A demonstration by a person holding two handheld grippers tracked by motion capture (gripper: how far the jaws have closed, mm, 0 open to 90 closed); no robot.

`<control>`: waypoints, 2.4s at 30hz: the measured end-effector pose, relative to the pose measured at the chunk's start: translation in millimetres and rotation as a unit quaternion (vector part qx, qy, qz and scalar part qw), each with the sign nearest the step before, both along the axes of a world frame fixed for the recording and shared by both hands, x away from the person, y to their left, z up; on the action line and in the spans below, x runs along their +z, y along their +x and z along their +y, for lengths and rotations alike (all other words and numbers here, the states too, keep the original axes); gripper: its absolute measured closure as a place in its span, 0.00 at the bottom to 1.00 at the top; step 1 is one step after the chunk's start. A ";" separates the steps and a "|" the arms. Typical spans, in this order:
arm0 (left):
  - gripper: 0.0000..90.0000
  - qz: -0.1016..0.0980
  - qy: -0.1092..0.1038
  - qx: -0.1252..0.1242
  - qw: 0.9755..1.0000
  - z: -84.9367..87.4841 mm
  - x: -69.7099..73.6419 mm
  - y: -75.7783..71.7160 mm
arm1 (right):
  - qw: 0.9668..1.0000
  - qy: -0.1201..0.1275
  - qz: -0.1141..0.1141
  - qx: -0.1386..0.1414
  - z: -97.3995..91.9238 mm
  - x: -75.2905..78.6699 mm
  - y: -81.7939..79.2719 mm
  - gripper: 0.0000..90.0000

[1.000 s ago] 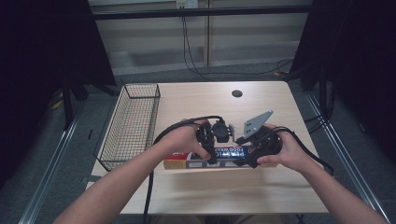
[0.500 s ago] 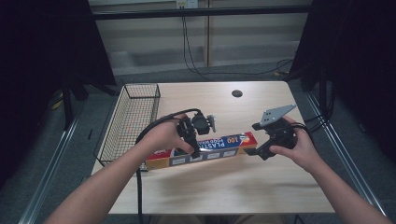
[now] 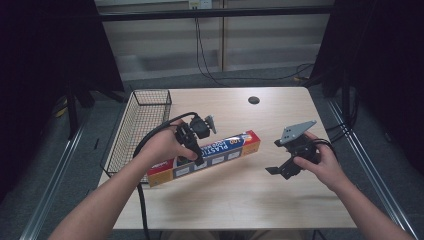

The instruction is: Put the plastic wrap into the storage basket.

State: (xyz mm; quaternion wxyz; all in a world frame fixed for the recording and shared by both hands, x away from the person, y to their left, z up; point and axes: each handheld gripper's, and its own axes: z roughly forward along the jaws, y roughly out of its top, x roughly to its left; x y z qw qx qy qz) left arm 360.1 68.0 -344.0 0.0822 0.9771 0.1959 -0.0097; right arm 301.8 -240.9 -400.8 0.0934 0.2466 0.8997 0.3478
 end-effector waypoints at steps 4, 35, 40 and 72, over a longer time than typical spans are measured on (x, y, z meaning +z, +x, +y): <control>0.50 -0.003 -0.003 0.020 1.000 6.6 2.0 1.2 | 1.000 -0.016 0.001 0.000 2.1 -7.9 -4.0 0.01; 0.50 -0.019 -0.013 0.123 0.992 64.8 18.5 13.9 | 0.999 -0.033 0.019 -0.015 6.7 -35.8 -14.7 0.01; 0.50 -0.026 -0.018 0.149 0.988 74.4 21.2 15.5 | 0.999 -0.026 0.020 -0.017 7.0 -37.9 -16.2 0.01; 0.50 -0.035 -0.023 0.283 0.958 130.0 27.5 27.2 | 0.999 -0.030 0.014 -0.023 9.1 -49.4 -21.7 0.01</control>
